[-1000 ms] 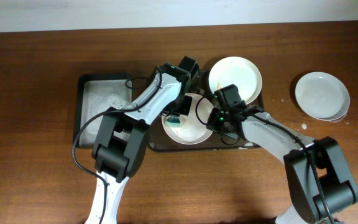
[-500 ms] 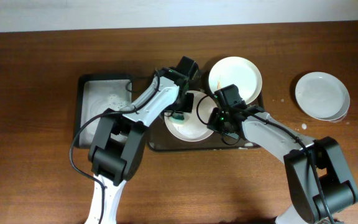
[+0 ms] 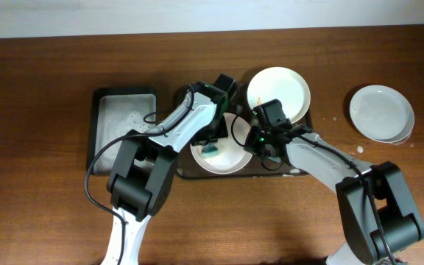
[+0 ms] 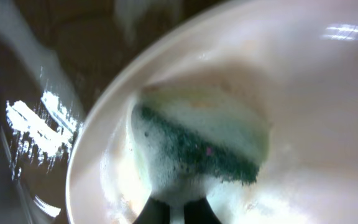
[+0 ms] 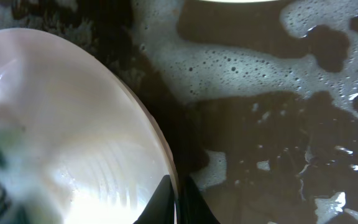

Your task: Clean dirty plates on tray and stack at the side

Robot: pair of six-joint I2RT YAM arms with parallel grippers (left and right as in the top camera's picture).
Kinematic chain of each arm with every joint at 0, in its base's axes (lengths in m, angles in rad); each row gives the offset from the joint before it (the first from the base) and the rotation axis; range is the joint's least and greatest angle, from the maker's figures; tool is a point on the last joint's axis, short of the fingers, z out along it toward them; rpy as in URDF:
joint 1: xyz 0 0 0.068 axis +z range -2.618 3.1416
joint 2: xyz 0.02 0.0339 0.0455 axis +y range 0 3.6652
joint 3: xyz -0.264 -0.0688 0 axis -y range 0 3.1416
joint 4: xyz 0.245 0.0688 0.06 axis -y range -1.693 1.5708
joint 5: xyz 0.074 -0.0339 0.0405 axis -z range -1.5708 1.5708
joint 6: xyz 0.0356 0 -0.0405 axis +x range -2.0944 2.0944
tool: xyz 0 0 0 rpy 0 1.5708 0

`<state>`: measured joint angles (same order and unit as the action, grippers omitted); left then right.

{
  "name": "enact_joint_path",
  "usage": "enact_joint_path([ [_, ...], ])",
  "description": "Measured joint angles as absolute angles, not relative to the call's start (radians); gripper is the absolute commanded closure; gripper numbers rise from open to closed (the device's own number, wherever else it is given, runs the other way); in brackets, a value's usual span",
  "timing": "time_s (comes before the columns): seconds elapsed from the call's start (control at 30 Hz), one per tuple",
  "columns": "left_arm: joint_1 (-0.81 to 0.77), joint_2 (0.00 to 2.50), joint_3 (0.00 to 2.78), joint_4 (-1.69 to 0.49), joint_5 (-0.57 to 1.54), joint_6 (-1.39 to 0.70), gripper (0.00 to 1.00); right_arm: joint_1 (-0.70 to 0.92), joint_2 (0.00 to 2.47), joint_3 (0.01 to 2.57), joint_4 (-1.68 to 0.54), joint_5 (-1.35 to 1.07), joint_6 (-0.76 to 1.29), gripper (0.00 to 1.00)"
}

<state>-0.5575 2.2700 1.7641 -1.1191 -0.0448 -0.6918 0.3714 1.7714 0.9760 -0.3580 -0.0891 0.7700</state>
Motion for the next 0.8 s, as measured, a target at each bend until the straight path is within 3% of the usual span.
enact_joint_path([
  [0.27,-0.562,2.266,1.750,-1.136,-0.033,-0.688,0.99,0.374,1.771,0.976,-0.357,-0.097,0.756,0.96],
  [0.67,-0.565,2.249,1.698,-0.802,-0.155,-0.678,0.99,0.368,1.772,0.976,-0.309,-0.055,0.780,0.96],
  [0.8,-0.577,2.246,1.686,-0.781,-0.207,-0.694,0.99,0.368,1.772,0.976,-0.305,-0.055,0.784,0.96],
])
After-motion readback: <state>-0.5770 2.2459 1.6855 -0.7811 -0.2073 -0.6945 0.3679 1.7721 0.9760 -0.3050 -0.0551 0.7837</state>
